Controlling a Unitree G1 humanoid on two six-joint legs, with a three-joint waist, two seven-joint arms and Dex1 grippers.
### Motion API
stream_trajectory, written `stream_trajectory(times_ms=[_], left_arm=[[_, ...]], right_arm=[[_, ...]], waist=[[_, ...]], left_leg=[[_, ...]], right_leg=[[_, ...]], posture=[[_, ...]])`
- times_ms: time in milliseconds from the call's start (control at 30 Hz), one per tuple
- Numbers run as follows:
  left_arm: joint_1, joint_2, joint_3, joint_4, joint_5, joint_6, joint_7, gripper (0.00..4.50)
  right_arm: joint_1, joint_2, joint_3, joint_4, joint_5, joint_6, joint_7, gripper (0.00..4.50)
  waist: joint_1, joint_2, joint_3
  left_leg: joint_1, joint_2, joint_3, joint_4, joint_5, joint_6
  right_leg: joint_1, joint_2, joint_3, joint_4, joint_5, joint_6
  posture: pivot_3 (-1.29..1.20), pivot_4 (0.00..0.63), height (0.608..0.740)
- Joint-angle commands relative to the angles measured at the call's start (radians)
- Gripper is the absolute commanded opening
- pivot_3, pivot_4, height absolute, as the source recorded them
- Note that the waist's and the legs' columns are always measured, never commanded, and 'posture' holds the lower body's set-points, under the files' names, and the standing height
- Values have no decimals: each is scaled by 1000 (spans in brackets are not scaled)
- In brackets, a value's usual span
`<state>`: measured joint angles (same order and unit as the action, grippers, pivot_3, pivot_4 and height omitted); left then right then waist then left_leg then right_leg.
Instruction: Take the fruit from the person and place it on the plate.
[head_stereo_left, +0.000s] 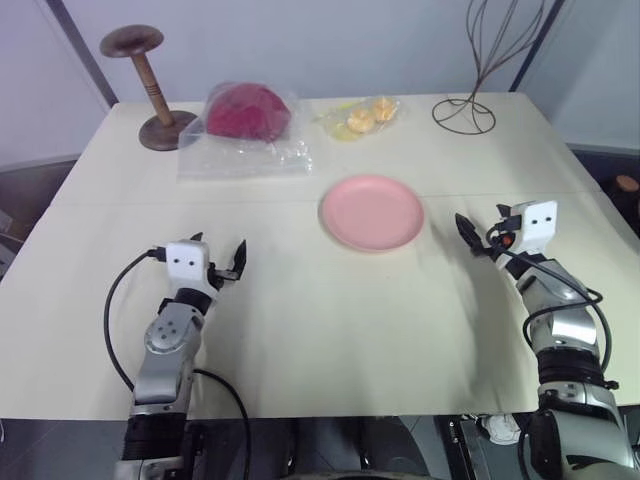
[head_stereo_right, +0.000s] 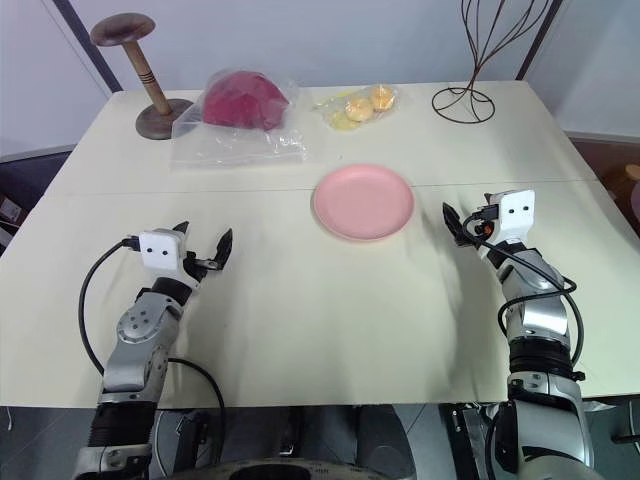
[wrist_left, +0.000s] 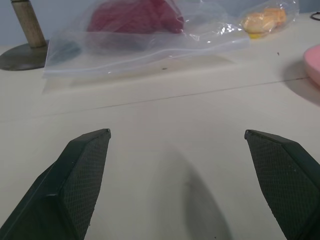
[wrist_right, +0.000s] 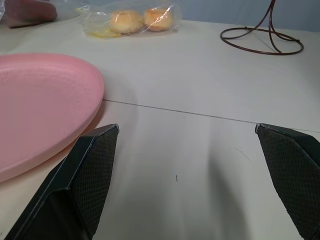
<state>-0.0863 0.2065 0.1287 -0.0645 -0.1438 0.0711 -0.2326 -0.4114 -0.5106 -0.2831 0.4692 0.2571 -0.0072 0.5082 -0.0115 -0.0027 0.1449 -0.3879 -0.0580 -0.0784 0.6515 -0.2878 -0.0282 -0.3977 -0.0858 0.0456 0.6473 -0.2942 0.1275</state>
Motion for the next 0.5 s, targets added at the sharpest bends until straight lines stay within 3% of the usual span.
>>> stream_trajectory(times_ms=[33,500], left_arm=[[-6,13,-4,-48,2,0,-4,4500],[-7,9,6,-54,-10,-7,-15,4500]], right_arm=[[-9,-13,-14,-13,3,-23,1,4473],[-4,-5,-11,-14,5,-25,2,4473]], waist=[[0,0,0],[0,0,0]], left_leg=[[0,0,0,0,0,0],[0,0,0,0,0,0]], right_leg=[[0,0,0,0,0,0],[0,0,0,0,0,0]], posture=[[0,150,740],[0,150,740]])
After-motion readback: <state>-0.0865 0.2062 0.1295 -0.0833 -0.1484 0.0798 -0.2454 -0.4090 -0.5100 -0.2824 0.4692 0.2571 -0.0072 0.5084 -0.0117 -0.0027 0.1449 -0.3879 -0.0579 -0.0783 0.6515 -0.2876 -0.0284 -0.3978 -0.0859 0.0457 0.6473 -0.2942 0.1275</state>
